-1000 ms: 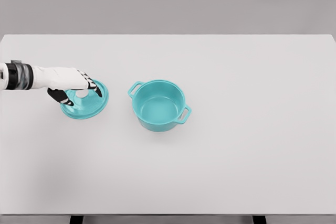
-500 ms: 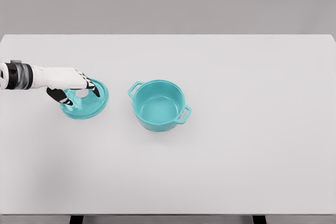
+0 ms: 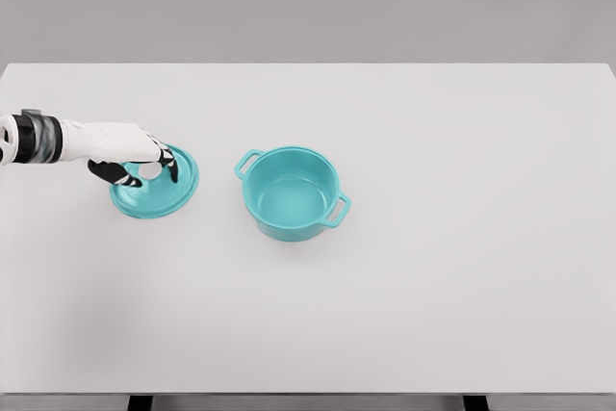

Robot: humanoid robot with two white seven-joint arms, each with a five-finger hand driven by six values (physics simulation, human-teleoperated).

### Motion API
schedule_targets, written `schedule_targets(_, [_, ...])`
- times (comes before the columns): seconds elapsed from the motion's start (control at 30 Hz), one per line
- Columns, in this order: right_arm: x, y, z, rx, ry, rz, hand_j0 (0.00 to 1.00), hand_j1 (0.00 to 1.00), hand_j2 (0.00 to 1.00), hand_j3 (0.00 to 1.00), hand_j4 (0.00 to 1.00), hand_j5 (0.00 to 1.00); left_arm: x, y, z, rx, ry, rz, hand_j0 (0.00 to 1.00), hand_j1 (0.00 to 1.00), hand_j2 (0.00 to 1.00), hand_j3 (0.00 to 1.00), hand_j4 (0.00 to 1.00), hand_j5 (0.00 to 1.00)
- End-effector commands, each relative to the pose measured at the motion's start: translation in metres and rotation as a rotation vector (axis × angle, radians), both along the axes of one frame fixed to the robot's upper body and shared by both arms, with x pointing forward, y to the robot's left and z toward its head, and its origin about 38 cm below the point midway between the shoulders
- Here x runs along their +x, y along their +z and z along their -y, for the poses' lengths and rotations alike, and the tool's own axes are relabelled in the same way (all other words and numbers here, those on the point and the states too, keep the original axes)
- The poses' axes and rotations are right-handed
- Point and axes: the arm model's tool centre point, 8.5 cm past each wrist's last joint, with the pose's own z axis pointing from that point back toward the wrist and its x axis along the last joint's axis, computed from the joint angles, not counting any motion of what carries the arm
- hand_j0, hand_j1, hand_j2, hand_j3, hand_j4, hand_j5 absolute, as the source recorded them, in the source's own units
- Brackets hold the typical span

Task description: Cover the pot with left arm

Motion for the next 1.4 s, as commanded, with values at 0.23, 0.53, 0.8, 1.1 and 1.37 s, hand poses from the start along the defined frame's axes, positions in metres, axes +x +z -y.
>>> schedule_targets(0.23, [0.000,0.000,0.000,0.000,-0.001,0.000,1.00,1.00,1.00,1.00,1.00,1.00,0.001,0.002,0.000,-0.004,0.001,0.003,0.45,0.45,0.45,0.45,0.45,0.45])
schedule_targets(0.53, [-0.001,0.000,0.000,0.001,0.001,-0.001,1.00,1.00,1.00,1.00,1.00,1.00,0.006,0.019,0.005,-0.006,-0.015,0.040,0.43,0.43,0.43,0.43,0.43,0.43])
schedule_targets(0.8, [-0.001,0.000,0.000,0.001,-0.001,-0.001,1.00,1.00,1.00,1.00,1.00,1.00,0.009,0.050,0.023,-0.050,-0.067,0.095,0.41,0.41,0.41,0.41,0.41,0.41])
schedule_targets(1.1, [0.000,0.000,0.000,0.001,0.001,0.001,1.00,1.00,1.00,1.00,1.00,1.00,0.003,0.082,0.050,-0.107,-0.152,0.147,0.42,0.42,0.42,0.42,0.42,0.42])
schedule_targets(1.37, [-0.001,0.000,0.000,0.000,-0.001,-0.002,1.00,1.00,1.00,1.00,1.00,1.00,-0.010,0.107,0.084,-0.169,-0.262,0.185,0.42,0.42,0.42,0.42,0.42,0.42])
